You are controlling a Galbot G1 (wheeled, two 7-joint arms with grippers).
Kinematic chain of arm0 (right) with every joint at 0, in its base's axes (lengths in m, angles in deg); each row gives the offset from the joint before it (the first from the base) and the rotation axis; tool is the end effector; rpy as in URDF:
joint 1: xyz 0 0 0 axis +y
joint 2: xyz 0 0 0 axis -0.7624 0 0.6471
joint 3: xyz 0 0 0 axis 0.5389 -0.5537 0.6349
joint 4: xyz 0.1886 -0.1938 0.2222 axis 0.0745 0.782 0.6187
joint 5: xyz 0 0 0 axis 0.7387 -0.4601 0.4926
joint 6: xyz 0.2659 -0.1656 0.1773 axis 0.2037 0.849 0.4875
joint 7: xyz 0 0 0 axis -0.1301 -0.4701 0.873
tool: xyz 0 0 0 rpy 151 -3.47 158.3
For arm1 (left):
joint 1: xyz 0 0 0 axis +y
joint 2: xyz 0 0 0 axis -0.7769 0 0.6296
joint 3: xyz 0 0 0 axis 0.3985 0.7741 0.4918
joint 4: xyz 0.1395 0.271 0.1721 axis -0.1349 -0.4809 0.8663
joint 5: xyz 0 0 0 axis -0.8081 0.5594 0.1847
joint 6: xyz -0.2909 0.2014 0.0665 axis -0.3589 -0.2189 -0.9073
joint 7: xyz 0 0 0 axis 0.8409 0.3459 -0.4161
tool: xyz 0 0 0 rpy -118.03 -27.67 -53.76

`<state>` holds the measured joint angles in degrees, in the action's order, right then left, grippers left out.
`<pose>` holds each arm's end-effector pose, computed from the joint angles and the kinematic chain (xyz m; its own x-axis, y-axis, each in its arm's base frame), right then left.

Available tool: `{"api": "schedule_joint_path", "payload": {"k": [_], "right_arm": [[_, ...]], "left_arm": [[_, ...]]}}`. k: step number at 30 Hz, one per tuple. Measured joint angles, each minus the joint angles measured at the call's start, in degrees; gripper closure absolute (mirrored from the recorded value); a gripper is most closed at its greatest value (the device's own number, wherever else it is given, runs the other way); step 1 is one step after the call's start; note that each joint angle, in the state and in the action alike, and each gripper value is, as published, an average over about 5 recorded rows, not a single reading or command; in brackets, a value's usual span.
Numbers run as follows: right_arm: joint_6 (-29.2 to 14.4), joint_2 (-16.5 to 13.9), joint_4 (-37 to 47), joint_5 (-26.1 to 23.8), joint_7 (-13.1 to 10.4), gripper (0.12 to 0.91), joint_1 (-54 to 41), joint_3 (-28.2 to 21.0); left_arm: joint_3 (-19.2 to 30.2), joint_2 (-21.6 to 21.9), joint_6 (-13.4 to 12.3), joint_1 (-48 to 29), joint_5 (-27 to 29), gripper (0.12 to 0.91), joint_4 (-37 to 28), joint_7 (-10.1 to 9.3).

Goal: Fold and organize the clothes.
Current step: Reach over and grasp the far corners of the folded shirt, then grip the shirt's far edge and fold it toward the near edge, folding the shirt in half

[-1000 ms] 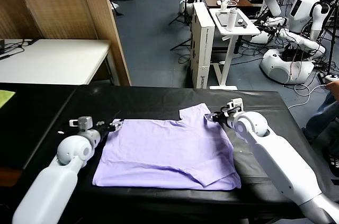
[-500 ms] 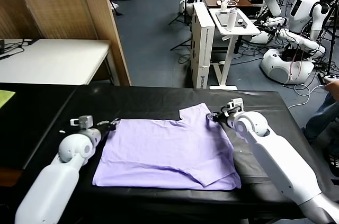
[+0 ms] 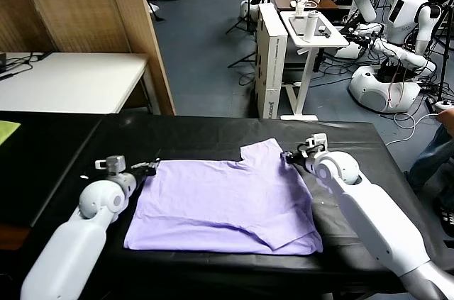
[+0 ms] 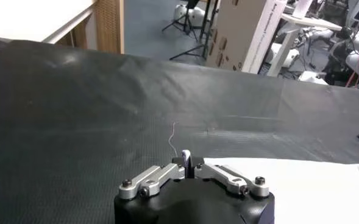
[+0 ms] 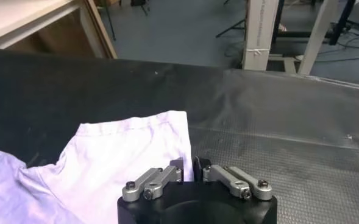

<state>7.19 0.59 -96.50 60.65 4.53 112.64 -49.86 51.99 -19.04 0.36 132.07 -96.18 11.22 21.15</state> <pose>0.4728 -0.0719 -0.2469 -0.7301 -0.2847 0.6212 -0.2781 0.9542 0.1105 0.4009 0.1246 -0.2788 -0.8267 0.1649 0.5380 0.0874 0.9821 -0.1667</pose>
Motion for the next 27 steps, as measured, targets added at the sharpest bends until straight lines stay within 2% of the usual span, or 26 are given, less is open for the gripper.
{"api": "schedule_joint_path", "payload": {"k": [14, 27], "right_arm": [[-7.7, -0.8, -3.0, 0.4, 1.4, 0.887, 2.1, 2.1], [-7.7, -4.7, -12.6, 2.7, 0.5, 0.887, 9.1, 7.5]], "left_arm": [[-0.9, 0.2, -1.3, 1.1, -0.1, 0.873, 1.7, 0.03], [-4.7, 1.8, -1.9, 7.0, -1.4, 0.873, 10.1, -0.39]]}}
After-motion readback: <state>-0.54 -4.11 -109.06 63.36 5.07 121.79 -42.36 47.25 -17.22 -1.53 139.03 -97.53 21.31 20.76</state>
